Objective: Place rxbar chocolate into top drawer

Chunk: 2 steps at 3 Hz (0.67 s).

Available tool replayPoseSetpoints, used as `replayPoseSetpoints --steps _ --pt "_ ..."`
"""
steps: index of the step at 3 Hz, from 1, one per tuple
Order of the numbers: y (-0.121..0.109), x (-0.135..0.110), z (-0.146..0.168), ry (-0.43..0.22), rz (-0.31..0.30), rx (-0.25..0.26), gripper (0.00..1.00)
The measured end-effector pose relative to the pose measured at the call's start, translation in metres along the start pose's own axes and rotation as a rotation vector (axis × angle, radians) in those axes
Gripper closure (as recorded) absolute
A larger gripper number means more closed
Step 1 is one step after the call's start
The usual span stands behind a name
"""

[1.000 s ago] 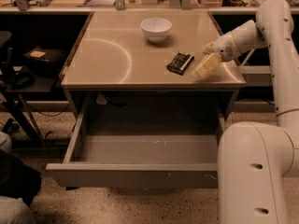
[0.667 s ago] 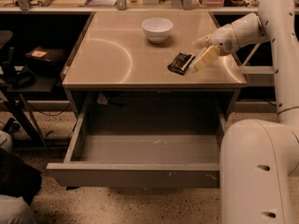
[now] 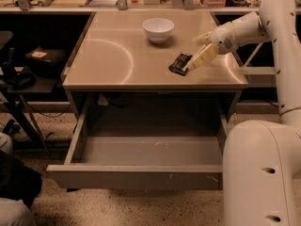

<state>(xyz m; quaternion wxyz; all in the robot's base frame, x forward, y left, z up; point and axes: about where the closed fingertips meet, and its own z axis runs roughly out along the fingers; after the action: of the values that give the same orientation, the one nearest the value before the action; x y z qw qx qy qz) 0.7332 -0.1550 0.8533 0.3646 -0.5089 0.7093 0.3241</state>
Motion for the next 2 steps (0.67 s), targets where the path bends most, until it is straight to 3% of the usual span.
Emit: replayPoseSetpoints --steps 1,2 --pt "-0.028 -0.005 0.008 0.074 -0.01 0.123 0.0" --pt "-0.065 -0.015 0.021 0.175 -0.019 0.288 0.0"
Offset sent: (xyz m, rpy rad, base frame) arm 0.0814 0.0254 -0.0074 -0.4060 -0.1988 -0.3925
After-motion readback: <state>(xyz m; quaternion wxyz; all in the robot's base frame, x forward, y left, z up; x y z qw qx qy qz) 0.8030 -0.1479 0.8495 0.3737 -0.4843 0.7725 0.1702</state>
